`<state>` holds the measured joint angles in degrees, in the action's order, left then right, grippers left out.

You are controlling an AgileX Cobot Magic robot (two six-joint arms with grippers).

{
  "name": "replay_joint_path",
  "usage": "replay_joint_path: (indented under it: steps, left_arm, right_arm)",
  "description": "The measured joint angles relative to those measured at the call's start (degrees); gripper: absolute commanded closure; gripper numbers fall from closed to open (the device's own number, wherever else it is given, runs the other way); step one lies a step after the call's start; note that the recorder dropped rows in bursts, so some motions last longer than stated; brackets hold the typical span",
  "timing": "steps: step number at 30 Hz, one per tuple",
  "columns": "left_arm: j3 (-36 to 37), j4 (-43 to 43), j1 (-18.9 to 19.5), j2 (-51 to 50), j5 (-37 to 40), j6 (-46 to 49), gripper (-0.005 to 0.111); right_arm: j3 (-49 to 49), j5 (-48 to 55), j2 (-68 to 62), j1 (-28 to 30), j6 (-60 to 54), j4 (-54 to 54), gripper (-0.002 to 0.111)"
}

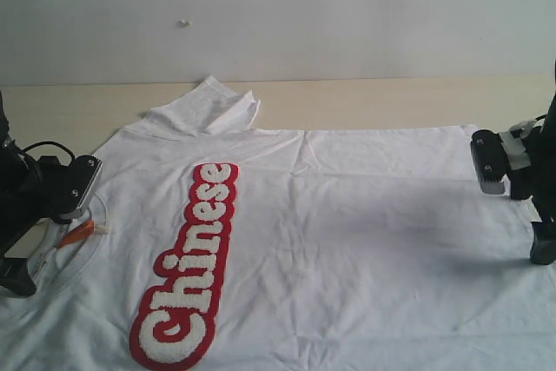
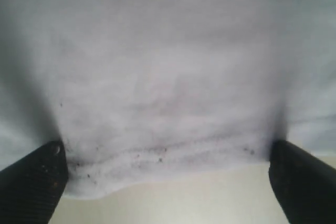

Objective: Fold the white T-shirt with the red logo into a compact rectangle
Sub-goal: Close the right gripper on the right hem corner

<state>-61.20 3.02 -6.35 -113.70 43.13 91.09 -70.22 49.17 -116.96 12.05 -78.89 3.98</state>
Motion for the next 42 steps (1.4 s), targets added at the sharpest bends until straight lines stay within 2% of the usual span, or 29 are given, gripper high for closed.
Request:
replay_joint_path:
  steps: [3,14,42]
  left_arm:
    - [0.00,0.00,0.00,0.00,0.00,0.00,0.002]
    - [0.00,0.00,0.00,0.00,0.00,0.00,0.002]
    - [0.00,0.00,0.00,0.00,0.00,0.00,0.002]
  right_arm:
    - [-1.67,3.00,0.00,1.46,-1.77,0.62,0.003]
    - [-1.80,3.39,-0.71,1.32,-6.15,-3.98,0.003]
    - [-2.54,2.98,-2.08,1.32,-6.42,-3.30,0.003]
